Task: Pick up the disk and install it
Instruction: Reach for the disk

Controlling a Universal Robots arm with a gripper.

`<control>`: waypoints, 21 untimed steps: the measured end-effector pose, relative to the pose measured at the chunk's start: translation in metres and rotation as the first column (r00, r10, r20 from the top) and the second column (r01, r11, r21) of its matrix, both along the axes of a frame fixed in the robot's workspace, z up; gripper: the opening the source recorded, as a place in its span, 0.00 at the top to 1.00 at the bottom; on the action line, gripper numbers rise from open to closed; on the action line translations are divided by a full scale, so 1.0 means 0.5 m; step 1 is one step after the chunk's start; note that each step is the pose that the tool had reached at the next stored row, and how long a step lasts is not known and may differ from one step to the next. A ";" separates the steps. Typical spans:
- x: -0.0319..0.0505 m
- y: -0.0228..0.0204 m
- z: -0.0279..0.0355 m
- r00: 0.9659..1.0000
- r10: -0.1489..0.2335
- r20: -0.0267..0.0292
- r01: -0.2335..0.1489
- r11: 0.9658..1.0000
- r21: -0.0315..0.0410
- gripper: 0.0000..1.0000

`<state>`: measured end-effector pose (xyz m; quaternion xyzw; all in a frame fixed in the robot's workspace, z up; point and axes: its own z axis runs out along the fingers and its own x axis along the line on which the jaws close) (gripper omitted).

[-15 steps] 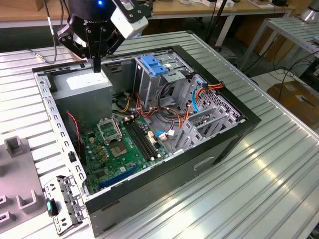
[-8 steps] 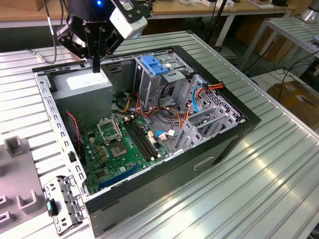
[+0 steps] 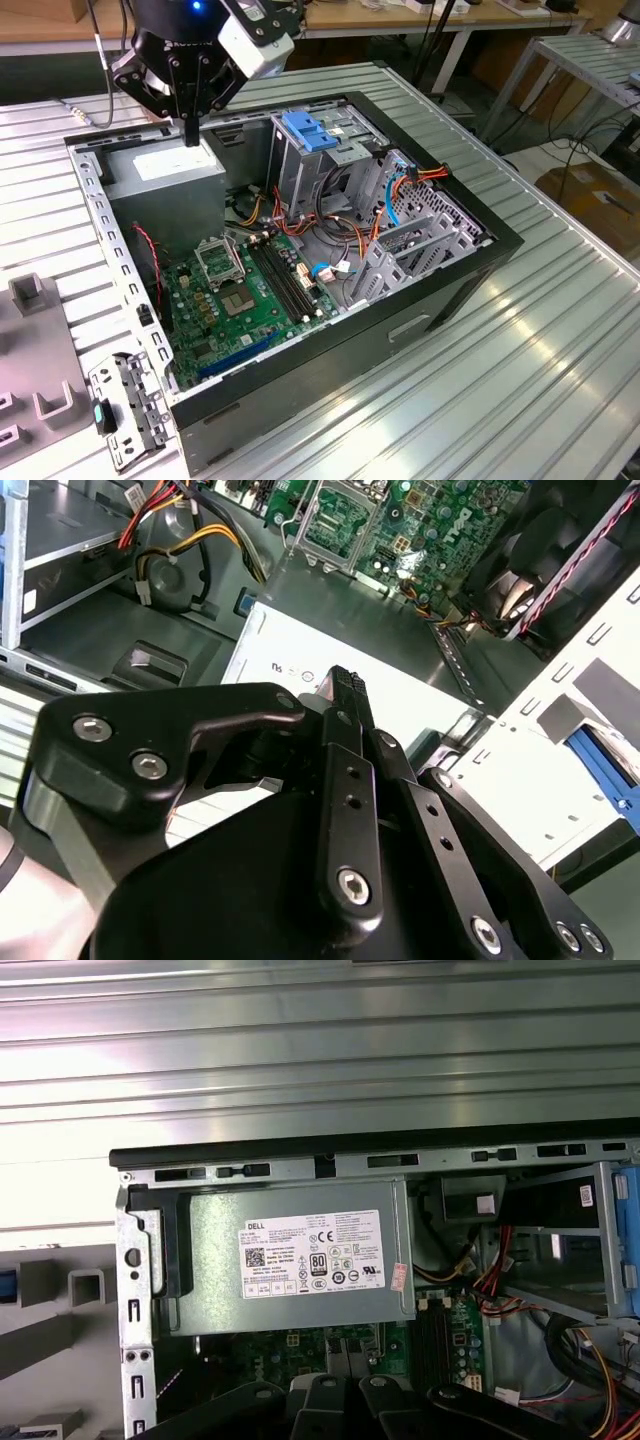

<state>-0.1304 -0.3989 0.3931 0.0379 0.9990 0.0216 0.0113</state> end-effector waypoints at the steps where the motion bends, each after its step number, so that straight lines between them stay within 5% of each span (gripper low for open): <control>1: -0.001 0.0000 0.000 1.000 0.000 0.000 0.000 1.000 0.000 0.89; 21: -0.014 0.0000 0.000 1.000 0.000 -0.002 0.000 1.000 0.000 0.89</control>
